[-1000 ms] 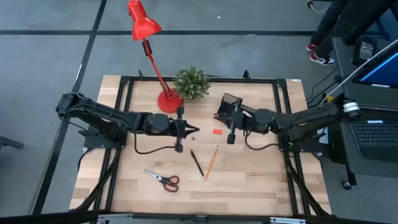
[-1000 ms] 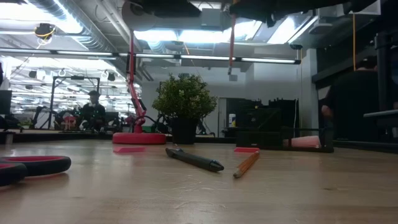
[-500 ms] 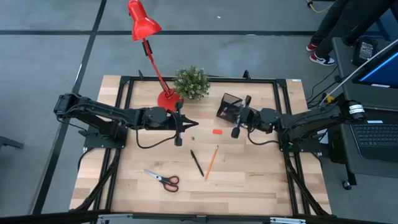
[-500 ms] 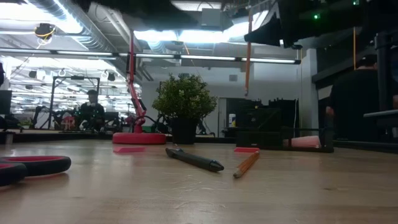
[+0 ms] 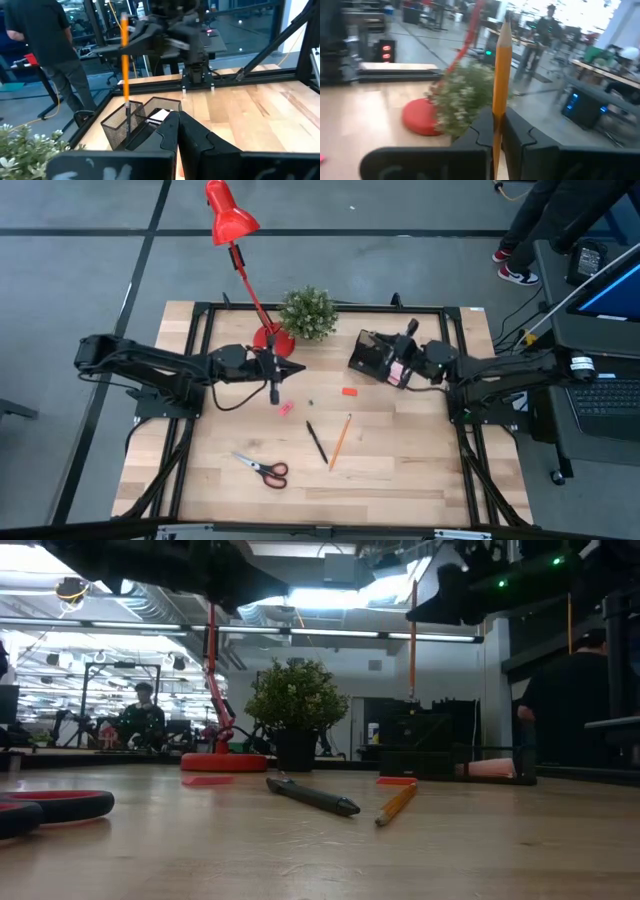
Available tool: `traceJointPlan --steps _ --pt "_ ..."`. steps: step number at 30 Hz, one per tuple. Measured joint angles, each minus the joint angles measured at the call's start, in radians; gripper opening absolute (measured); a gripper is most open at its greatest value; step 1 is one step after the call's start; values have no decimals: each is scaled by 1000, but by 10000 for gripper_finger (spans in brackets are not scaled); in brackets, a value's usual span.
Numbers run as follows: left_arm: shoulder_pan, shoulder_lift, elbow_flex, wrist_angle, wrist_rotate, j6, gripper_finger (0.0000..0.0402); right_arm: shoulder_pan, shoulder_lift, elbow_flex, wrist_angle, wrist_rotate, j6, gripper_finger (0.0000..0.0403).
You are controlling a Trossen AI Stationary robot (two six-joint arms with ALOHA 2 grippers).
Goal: Pick and place office supplies into organizer
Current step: Put the left orange pencil into the black desk organizer
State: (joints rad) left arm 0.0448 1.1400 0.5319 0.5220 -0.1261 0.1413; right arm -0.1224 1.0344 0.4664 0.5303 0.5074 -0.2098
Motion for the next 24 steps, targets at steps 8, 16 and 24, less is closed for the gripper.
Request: traceJointPlan --steps 8,16,24 --pt "-1 -5 -3 -1 -2 1 1 -108 41 0 0 -12 75 15" --pt "-4 -3 -3 -2 -2 0 2 -126 130 0 18 -26 125 15" --pt "-3 -3 -3 -3 -2 -8 3 -146 185 0 37 -30 213 15"
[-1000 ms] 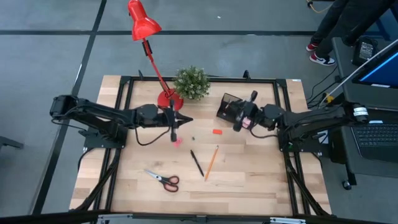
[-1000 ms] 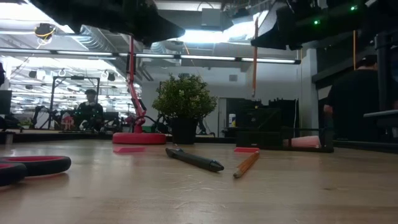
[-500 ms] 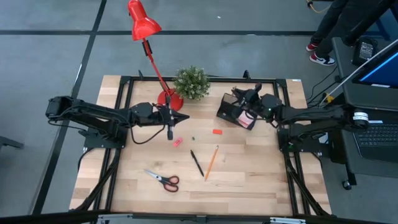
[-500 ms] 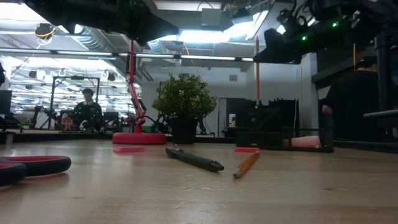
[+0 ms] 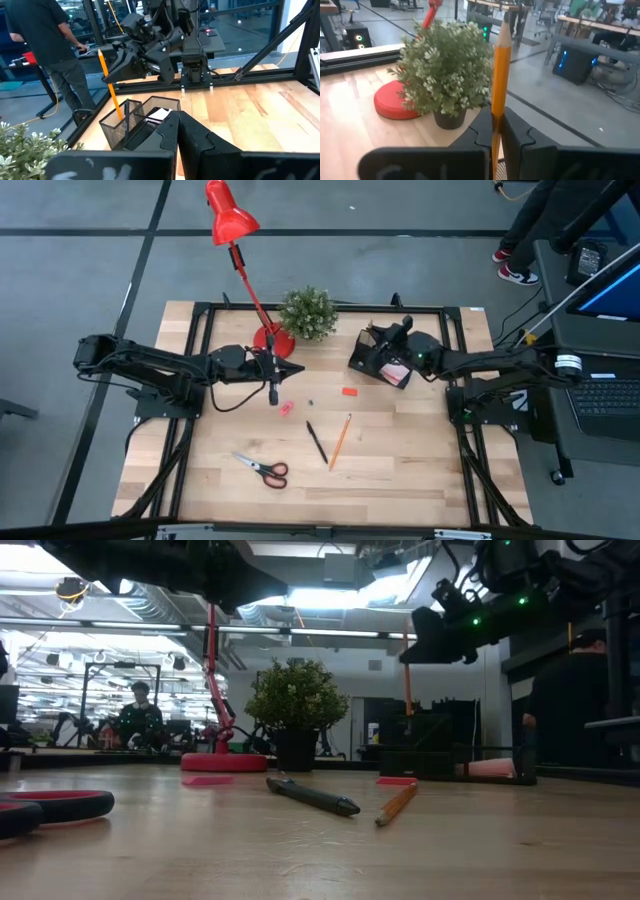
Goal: Pick and place office supplies into organizer
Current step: Put the left orange pencil into the black desk organizer, then put the orange pencil into the black desk organizer
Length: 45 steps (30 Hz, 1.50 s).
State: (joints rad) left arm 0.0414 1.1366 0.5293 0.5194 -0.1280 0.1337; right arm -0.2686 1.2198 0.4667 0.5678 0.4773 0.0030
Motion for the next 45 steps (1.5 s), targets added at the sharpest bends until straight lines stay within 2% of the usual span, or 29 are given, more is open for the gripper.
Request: traceJointPlan --steps 9,21,32,40,45 --pt "0 0 0 -1 0 -16 3 -17 71 1 19 1 38 15" --pt "0 0 0 -6 0 -16 1 -17 105 2 39 3 70 15" --pt "0 0 0 -8 0 -38 2 -31 106 1 23 3 124 95" --pt "0 1 0 -25 0 -43 1 -31 106 1 -8 2 123 100" --pt "0 1 0 -24 0 -43 3 -29 105 1 79 -15 64 100"
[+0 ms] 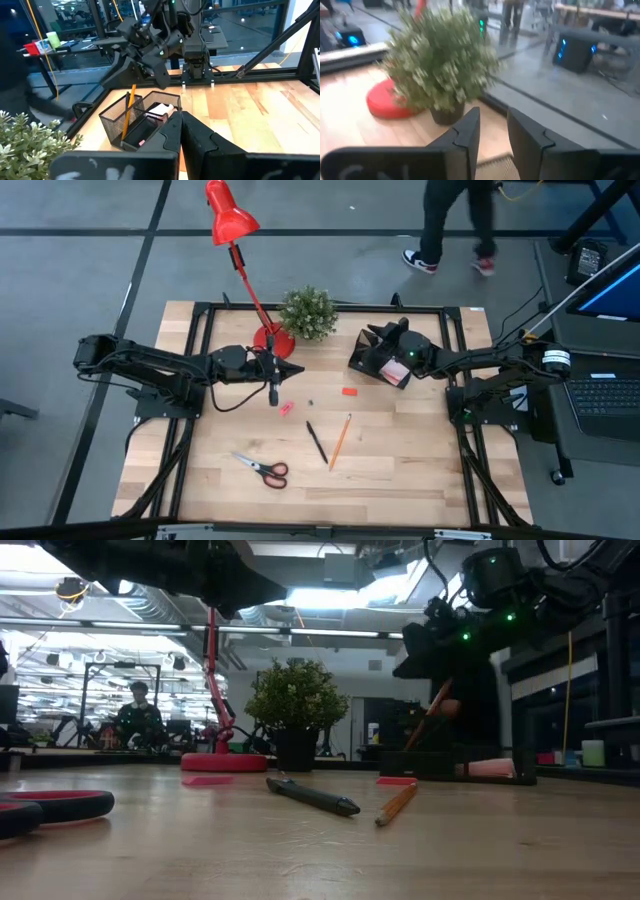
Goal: Pick and place office supplies into organizer
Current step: Put the orange pencil into the black desk organizer
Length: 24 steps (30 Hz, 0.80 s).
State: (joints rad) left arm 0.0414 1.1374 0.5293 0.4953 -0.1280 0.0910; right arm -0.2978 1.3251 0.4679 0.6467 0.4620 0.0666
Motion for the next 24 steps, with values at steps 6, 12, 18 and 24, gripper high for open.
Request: traceJointPlan --steps 6,12,18,24 --pt "0 0 0 0 0 0 3 8 -6 0 137 -20 -105 100" --pt "0 0 0 1 0 0 1 28 -45 0 181 -78 -100 100" --pt "-2 0 0 1 84 0 2 103 -76 0 182 -360 -147 100" --pt "-63 0 0 -5 147 -3 3 216 -77 0 121 -464 -151 83"
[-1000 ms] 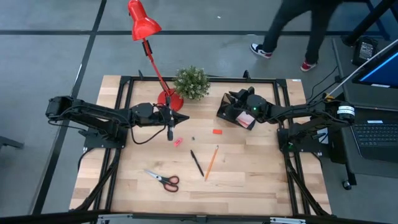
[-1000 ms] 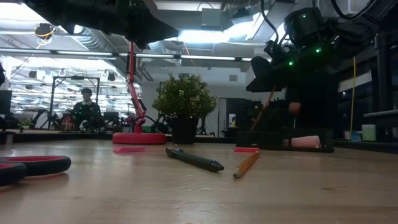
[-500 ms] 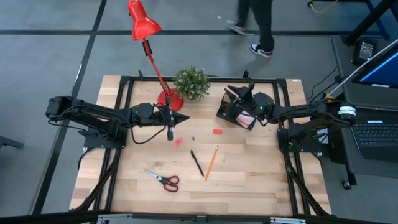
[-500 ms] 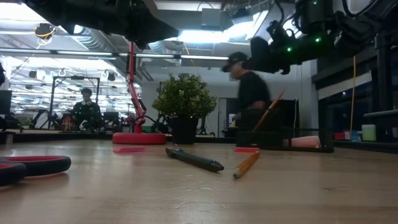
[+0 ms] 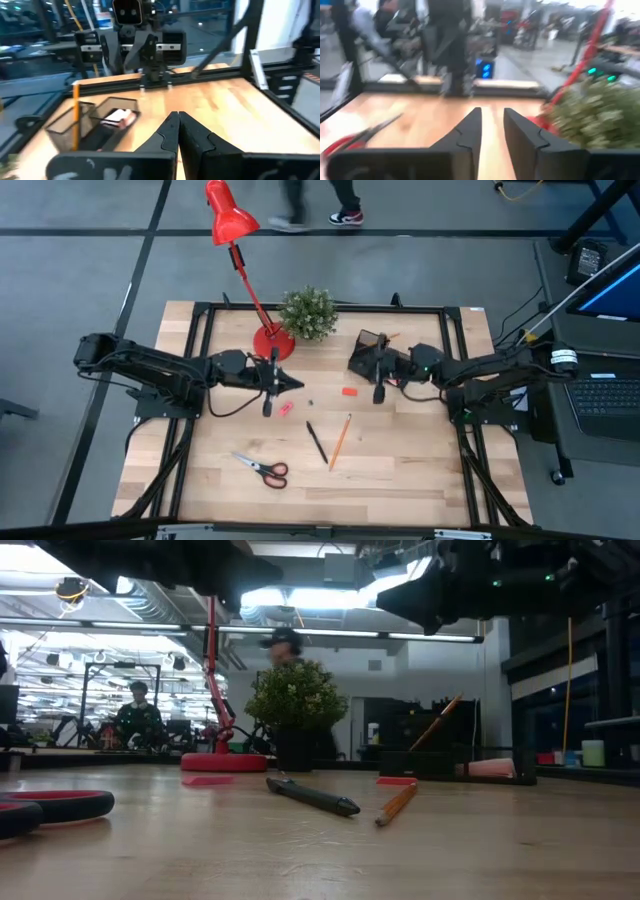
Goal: Pick and place office supplies into organizer
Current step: Put the orange pencil into the black desk organizer
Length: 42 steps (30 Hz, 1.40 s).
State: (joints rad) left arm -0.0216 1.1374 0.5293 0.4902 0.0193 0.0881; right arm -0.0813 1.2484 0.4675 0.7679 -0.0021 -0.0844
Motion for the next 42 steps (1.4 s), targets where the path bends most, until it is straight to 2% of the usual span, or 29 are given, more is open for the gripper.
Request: traceJointPlan --steps 6,9,14,17,20,24,27,33,42 --pt "-93 0 0 -24 1 -54 2 86 1 0 -61 0 -1 12" --pt "-142 0 0 -54 -18 -95 2 129 0 0 -61 0 -4 8" --pt "-228 19 0 -97 -164 -191 3 185 0 0 -101 12 -3 3" --pt "-272 40 0 -115 -209 -229 2 213 0 0 -177 63 37 5" --pt "-309 64 0 -111 -209 -233 2 246 0 0 -257 69 59 3" --pt "-342 94 0 -106 -210 -238 3 294 0 0 -292 66 80 3" --pt "-351 111 0 -106 -212 -258 3 318 0 9 -314 13 76 4" --pt "-352 122 0 -105 -212 -261 3 342 26 150 -566 4 81 12" --pt "-352 122 0 -105 -209 -246 3 347 170 390 -913 7 21 71"
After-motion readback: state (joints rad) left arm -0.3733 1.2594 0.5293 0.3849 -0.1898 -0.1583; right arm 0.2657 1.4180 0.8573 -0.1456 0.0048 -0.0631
